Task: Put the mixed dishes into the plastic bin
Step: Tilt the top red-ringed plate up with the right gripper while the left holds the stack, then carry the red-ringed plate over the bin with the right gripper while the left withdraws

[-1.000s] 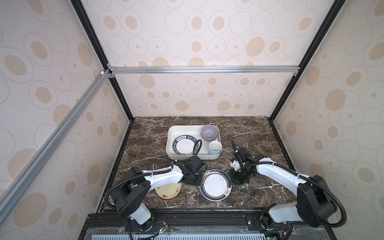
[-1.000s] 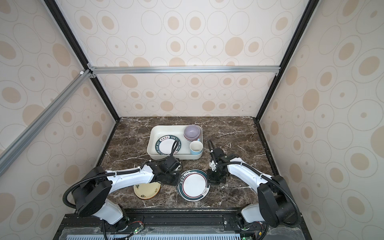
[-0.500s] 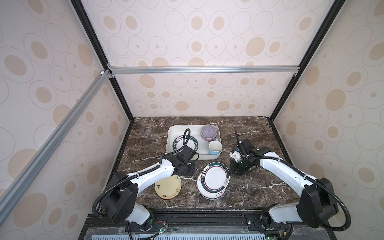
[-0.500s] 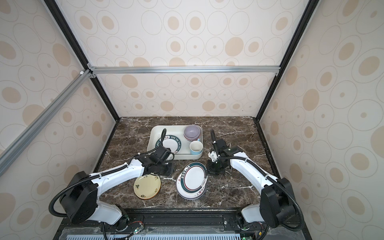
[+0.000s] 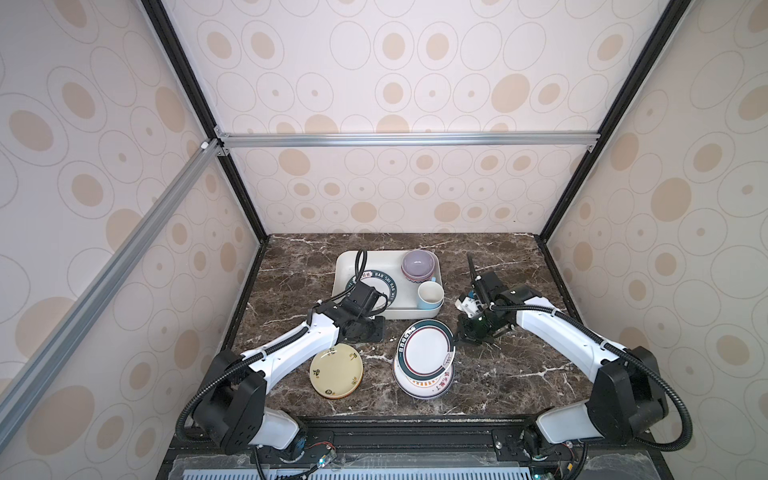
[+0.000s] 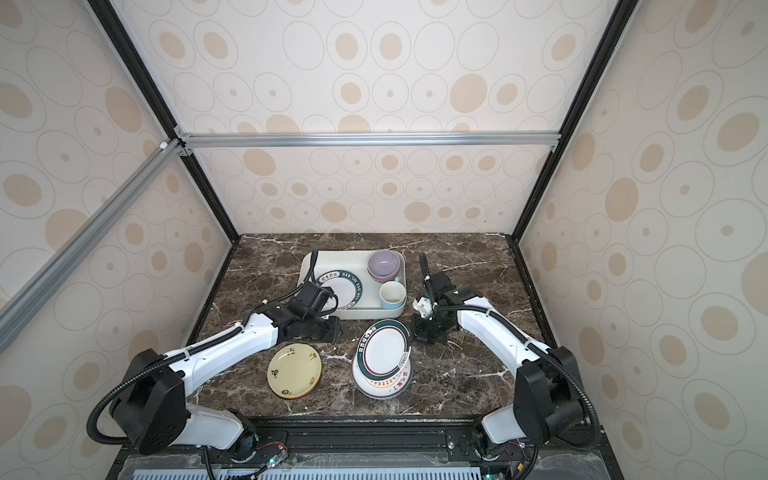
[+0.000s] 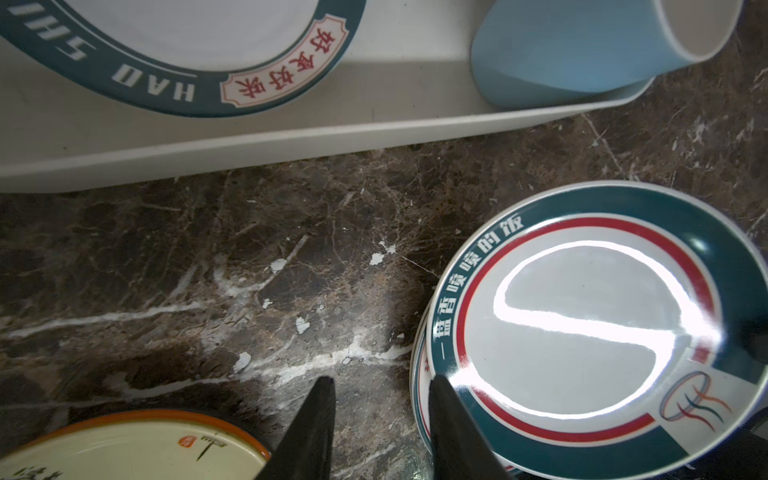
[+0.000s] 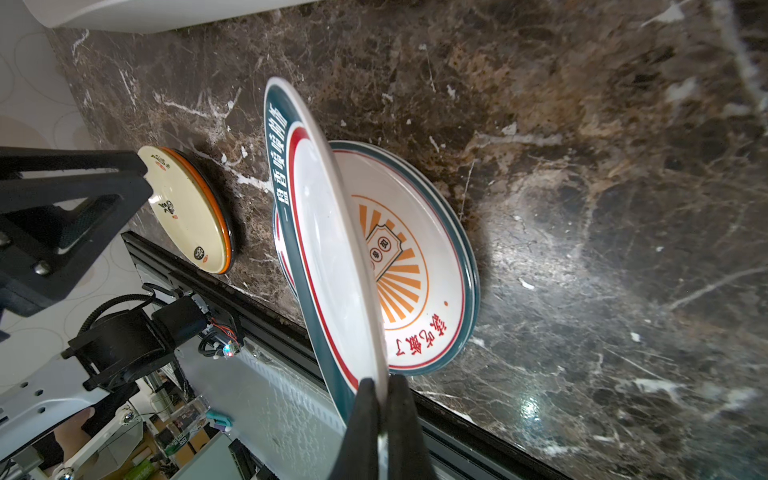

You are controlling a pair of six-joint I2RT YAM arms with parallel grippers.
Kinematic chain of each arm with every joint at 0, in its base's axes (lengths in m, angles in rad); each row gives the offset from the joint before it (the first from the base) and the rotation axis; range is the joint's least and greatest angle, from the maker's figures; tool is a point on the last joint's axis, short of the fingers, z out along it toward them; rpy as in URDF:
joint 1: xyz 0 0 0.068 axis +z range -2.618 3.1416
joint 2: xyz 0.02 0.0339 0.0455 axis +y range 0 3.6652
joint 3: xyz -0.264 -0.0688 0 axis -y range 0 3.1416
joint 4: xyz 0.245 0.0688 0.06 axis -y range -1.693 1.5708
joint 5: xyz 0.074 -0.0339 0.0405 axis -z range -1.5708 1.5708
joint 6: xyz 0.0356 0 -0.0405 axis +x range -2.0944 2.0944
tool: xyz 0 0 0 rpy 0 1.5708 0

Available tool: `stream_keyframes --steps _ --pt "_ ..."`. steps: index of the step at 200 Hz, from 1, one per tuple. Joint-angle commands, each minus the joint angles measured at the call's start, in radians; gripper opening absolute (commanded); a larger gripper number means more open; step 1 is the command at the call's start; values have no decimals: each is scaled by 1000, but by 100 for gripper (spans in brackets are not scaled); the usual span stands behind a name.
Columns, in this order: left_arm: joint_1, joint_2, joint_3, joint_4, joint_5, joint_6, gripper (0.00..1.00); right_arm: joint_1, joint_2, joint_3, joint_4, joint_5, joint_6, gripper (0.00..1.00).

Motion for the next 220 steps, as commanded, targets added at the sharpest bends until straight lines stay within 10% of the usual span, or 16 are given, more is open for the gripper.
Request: stream_keyframes --steps 1,140,220 --pt "3 1 14 -1 8 14 39 -5 -15 16 5 -51 -8 0" --pt "321 -118 281 -226 -74 153 52 -5 40 261 -14 -193 13 0" --pt "489 -127 342 -215 39 213 90 -5 278 522 35 -200 39 0"
